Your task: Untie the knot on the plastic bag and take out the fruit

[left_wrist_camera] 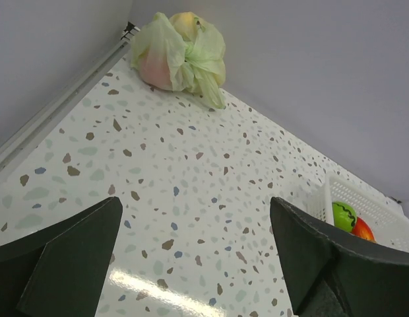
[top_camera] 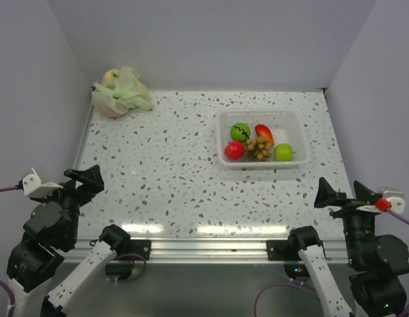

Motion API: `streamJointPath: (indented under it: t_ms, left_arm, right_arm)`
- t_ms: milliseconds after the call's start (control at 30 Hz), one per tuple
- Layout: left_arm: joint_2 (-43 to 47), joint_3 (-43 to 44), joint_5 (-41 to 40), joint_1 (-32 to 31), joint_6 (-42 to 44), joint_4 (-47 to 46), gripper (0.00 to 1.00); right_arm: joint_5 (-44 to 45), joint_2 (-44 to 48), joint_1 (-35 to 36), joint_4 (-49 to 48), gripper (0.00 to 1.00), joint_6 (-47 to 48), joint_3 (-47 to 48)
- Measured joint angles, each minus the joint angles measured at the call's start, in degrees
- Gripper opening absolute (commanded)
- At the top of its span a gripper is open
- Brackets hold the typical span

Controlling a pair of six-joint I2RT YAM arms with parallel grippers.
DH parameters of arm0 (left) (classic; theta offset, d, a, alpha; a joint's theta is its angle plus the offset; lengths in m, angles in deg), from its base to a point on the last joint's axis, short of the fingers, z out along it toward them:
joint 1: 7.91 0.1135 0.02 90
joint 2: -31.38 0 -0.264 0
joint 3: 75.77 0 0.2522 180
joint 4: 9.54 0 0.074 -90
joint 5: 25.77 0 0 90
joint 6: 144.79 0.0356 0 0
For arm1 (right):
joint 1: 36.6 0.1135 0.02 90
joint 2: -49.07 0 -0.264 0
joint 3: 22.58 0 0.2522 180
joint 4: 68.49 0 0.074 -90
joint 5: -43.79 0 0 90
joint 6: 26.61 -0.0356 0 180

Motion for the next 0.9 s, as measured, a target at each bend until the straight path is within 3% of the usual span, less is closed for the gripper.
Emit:
streamJointPath:
  t_ms: [333, 533, 767, 900]
  left_arm:
    - [-3.45, 0.02, 1.07, 0.0, -0.33, -1.27, 1.0]
    - [-13.0, 0.09, 4.76, 0.02, 0.28, -5.14, 1.0]
    - [-38.99, 5.01, 11.67, 0.44, 2.93, -11.72, 1.0]
    - [-54.36, 8.22, 19.3, 7.3, 5.16, -17.99, 1.0]
  right_arm:
    - [-0.74, -0.02, 0.0, -0.04, 0.99, -1.44, -0.22]
    - [-1.95, -0.74, 0.0, -0.02, 0.99, -3.23, -0.22]
    - [-4.92, -3.56, 0.0, 0.04, 0.99, -4.37, -0.68]
    - [-7.04, -4.28, 0.04, 0.02, 0.99, -4.81, -0.96]
